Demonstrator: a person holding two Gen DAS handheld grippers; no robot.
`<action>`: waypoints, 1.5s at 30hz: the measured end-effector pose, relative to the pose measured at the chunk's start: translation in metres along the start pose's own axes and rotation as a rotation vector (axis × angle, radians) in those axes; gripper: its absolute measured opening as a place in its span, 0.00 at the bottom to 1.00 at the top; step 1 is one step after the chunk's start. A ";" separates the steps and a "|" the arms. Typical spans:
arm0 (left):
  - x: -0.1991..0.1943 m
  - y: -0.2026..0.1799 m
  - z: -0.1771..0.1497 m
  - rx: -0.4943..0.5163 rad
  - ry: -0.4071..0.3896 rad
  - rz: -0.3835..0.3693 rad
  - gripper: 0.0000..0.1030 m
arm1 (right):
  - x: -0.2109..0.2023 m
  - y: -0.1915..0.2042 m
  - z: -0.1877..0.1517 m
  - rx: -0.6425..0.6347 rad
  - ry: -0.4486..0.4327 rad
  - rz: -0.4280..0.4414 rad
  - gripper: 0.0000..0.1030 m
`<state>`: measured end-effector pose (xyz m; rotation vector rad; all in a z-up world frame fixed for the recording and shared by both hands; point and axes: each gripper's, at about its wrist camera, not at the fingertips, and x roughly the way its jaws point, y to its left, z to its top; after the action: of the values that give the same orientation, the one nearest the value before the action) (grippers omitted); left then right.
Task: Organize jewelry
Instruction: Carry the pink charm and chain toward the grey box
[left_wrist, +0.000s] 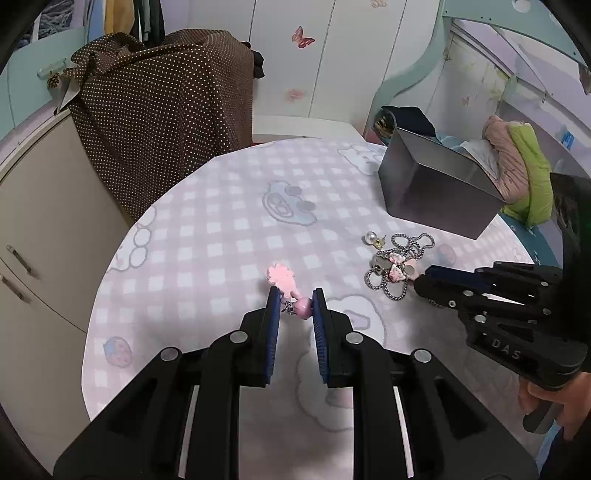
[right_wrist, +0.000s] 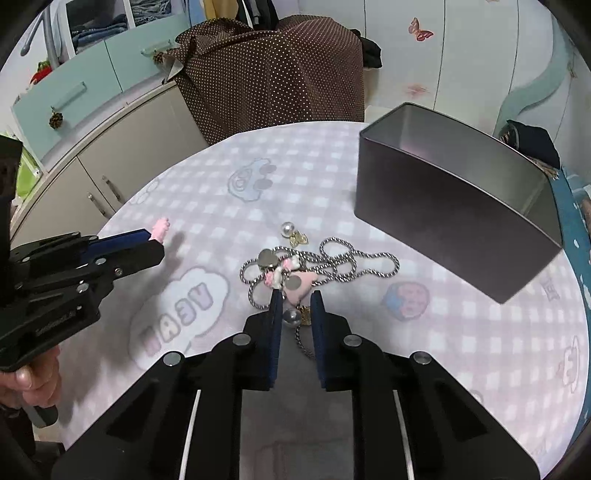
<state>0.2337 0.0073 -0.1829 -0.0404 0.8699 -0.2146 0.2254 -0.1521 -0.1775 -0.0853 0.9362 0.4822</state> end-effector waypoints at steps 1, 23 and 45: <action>0.001 -0.001 0.000 0.001 0.000 -0.001 0.17 | -0.002 -0.001 -0.002 0.006 -0.001 0.004 0.13; -0.053 -0.050 0.063 0.111 -0.146 -0.104 0.17 | -0.111 -0.065 0.026 0.233 -0.240 0.186 0.13; -0.045 -0.044 0.059 0.099 -0.120 -0.059 0.17 | -0.006 -0.007 -0.011 -0.019 0.037 0.018 0.21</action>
<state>0.2433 -0.0295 -0.1055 0.0127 0.7378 -0.3073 0.2170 -0.1632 -0.1797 -0.1036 0.9698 0.5080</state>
